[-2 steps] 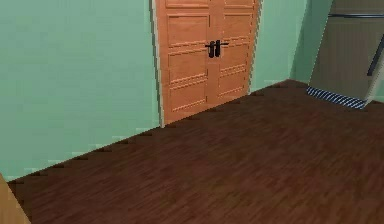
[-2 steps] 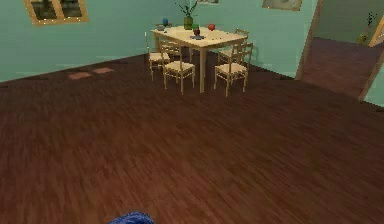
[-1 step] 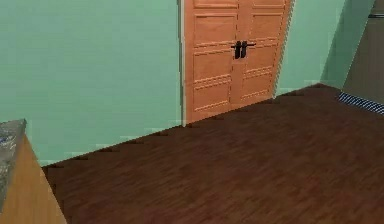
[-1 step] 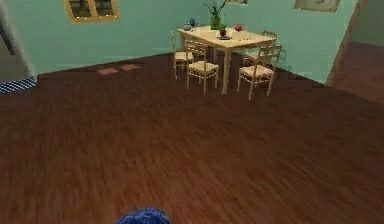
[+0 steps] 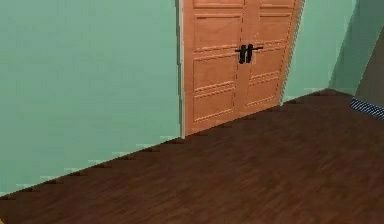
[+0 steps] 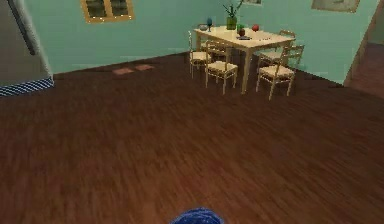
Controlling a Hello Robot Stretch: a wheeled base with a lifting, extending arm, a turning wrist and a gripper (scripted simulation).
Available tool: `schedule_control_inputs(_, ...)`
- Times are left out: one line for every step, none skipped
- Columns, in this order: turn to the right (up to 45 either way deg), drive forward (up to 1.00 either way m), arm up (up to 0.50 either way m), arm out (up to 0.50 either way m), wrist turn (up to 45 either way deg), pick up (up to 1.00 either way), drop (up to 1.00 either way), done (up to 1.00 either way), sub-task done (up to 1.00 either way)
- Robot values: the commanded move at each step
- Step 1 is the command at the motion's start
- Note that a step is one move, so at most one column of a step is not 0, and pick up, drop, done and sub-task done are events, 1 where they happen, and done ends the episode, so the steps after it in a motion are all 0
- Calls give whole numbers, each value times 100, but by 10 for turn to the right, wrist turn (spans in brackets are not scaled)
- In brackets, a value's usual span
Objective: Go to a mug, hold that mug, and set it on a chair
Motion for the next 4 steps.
schedule_control_inputs(-450, 0, 0, 0, 0, 0, 0, 0, 0)
schedule_control_inputs(-450, 0, 0, 0, 0, 0, 0, 0, 0)
schedule_control_inputs(-450, 0, 0, 0, 0, 0, 0, 0, 0)
schedule_control_inputs(-180, 0, 0, 0, 0, 0, 0, 0, 0)
